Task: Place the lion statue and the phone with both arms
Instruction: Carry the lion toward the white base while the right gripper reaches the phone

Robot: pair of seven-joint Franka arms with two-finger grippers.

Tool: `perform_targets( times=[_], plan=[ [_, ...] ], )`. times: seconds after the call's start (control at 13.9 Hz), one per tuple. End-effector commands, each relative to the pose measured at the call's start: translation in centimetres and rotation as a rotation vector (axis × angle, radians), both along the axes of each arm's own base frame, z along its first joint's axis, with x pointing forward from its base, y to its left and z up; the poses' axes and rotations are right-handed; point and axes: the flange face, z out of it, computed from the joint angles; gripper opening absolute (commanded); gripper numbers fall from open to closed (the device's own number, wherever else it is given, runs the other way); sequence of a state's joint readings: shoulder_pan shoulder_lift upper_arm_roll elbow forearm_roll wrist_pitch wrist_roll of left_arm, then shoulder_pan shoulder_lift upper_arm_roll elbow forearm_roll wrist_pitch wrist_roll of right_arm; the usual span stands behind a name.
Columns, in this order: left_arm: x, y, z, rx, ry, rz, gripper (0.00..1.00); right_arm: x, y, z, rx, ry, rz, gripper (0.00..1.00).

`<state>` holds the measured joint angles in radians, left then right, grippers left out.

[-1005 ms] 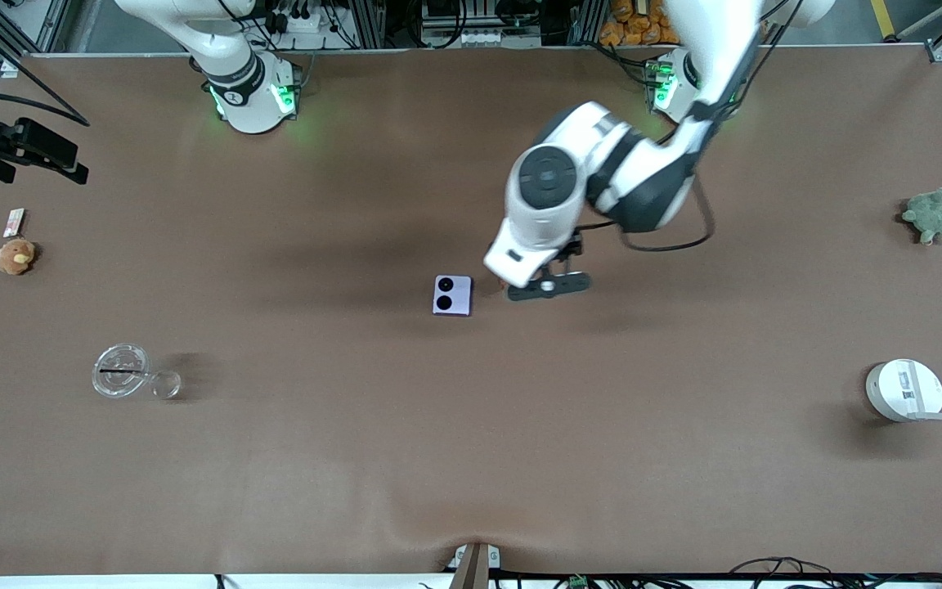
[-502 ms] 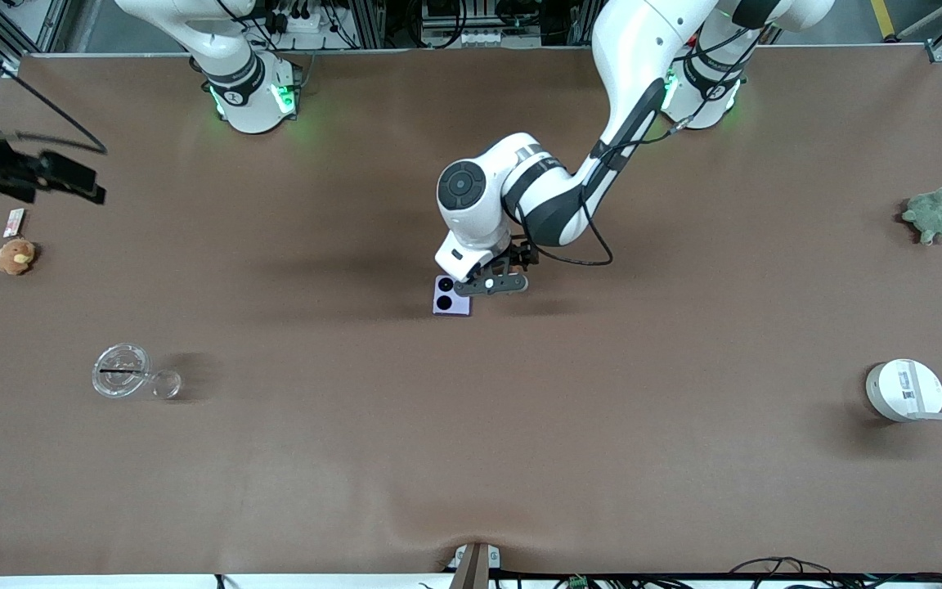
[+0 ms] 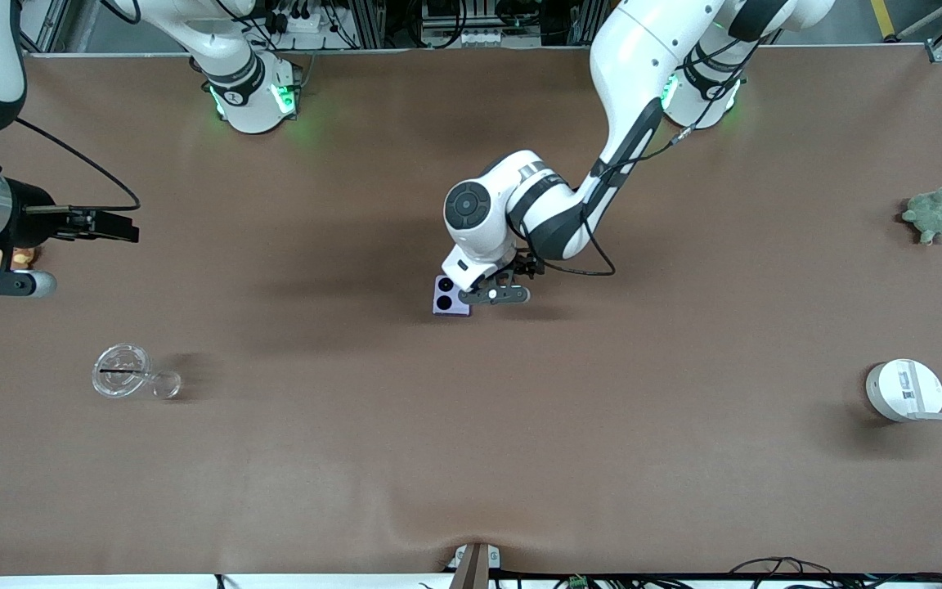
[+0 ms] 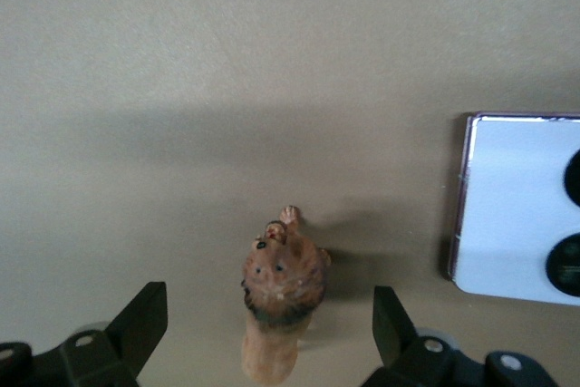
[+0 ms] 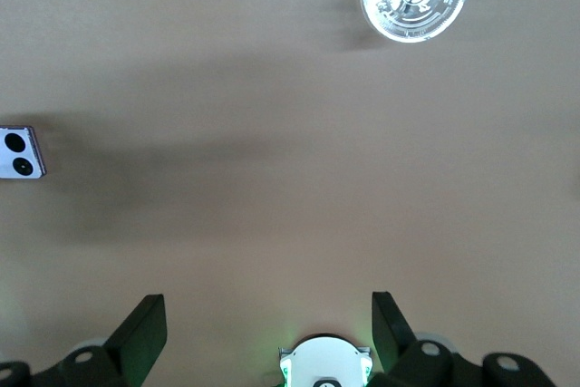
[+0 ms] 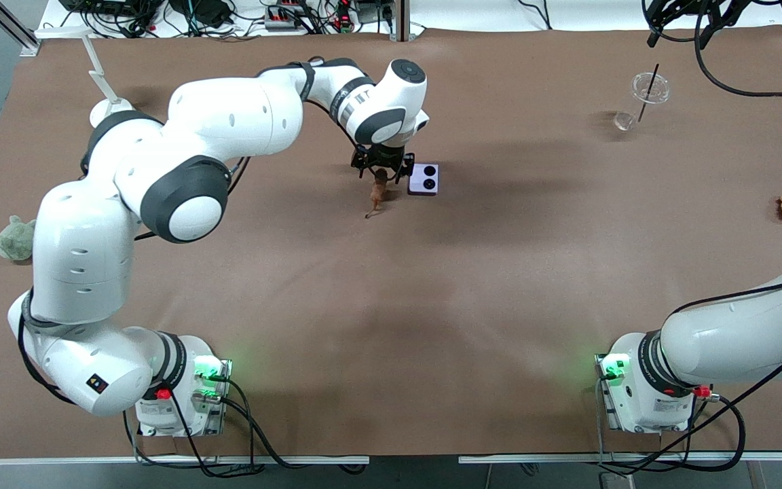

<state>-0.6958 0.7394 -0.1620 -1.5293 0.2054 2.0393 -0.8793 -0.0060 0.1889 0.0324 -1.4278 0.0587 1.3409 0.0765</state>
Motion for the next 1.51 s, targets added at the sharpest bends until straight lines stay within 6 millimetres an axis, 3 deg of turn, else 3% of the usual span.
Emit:
perform_targets(
  times=[0.0, 0.07, 0.14, 0.22, 0.65, 0.86, 0.93, 1.15, 1.29, 1.44],
  plan=[
    [0.1, 0.0, -0.5, -0.001, 0.0, -0.016, 0.97, -0.3, 3.0, 0.8, 0.002, -0.012, 0.014, 1.0],
    [0.0, -0.1, -0.7, 0.0, 0.003, -0.013, 0.72, -0.2, 4.2, 0.9, 0.005, -0.025, 0.002, 1.0],
    [0.0, -0.1, -0.7, 0.0, 0.004, -0.01, 0.25, -0.1, 4.8, 1.0, 0.014, -0.031, -0.029, 1.0],
    [0.0, -0.1, -0.6, -0.001, 0.002, -0.006, 0.0, -0.1, 5.4, 1.0, 0.025, -0.032, -0.05, 1.0],
    [0.0, 0.2, -0.4, 0.005, 0.004, 0.005, 0.0, 0.6, 8.8, -0.5, 0.079, -0.03, -0.053, 1.0],
    [1.2, 0.7, 1.4, -0.019, 0.001, 0.048, 0.0, 1.1, 11.0, -1.2, 0.077, -0.043, -0.102, 1.0],
    [2.5, 1.8, 2.9, -0.03, -0.006, 0.079, 0.0, 1.2, 12.3, -1.7, 0.075, -0.046, -0.102, 1.0],
    [7.1, 6.4, 11.3, -0.071, -0.075, 0.175, 0.0, 1.5, 15.4, -3.1, 0.065, -0.055, -0.122, 1.0],
    [9.7, 10.3, 14.7, -0.07, -0.098, 0.244, 0.0, 1.7, 18.0, -4.7, 0.06, -0.057, -0.122, 1.0],
    [12.9, 16.3, 18.1, -0.059, -0.112, 0.336, 0.0, 2.0, 20.8, -6.5, 0.055, -0.068, -0.141, 1.0]
  ],
)
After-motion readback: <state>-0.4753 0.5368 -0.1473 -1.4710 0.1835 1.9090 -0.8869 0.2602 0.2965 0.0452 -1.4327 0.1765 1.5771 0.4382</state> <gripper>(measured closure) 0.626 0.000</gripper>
